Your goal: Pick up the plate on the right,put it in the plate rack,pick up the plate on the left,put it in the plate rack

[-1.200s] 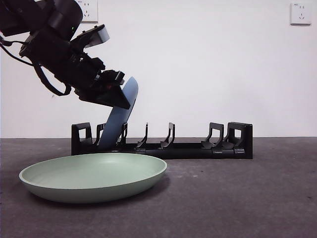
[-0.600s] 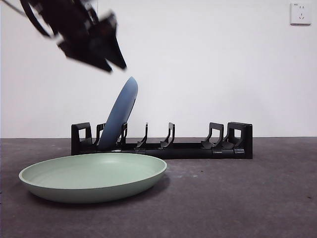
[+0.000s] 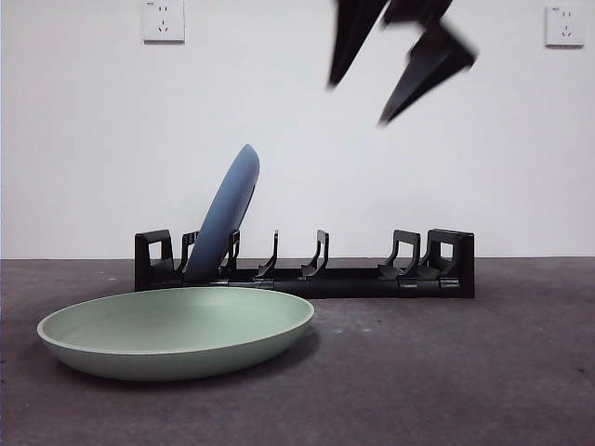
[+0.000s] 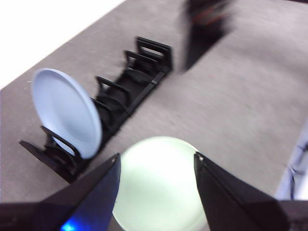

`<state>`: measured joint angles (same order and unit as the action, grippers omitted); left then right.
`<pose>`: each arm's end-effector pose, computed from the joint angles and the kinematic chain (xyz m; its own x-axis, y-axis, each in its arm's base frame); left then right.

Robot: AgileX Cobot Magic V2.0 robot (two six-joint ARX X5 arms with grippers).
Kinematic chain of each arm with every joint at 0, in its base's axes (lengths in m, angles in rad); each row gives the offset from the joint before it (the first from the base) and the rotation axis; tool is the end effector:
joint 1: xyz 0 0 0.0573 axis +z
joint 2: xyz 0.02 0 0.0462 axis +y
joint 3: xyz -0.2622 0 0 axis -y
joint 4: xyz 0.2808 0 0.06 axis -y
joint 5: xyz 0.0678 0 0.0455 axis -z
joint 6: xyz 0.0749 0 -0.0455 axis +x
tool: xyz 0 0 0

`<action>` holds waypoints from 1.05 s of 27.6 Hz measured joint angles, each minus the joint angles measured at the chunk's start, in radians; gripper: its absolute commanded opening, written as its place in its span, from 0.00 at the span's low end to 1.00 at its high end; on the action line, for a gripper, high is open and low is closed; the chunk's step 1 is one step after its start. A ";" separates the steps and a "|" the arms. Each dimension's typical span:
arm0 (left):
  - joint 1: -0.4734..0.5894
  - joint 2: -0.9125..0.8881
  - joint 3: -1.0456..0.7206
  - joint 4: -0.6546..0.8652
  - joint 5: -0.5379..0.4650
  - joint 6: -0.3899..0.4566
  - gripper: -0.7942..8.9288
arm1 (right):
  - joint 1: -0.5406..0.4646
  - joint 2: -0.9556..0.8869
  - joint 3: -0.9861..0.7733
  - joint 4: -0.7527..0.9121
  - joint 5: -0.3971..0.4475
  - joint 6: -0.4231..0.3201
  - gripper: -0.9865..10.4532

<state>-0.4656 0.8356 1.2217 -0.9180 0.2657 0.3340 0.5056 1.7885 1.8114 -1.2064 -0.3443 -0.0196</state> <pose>0.1720 -0.1084 0.3883 0.6252 -0.6080 -0.4894 0.7489 0.6439 0.1567 0.3449 0.2198 0.2979 0.1476 0.4675 -0.8716 -0.5832 0.7529 0.3051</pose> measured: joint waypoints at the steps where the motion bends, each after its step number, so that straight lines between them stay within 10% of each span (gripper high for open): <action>1: -0.013 -0.033 0.000 -0.032 0.000 0.007 0.35 | 0.019 0.044 0.000 0.008 0.003 0.000 0.39; 19: -0.068 -0.145 0.000 -0.270 0.000 0.040 0.35 | 0.137 0.393 -0.002 0.121 0.131 0.010 0.38; 29: -0.084 -0.108 0.000 -0.270 0.000 0.042 0.35 | 0.145 0.414 -0.002 0.153 0.132 0.035 0.19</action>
<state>-0.5499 0.7280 1.2217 -1.1877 0.2657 0.3763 0.6506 2.2024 1.8099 -1.0538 -0.2127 0.0151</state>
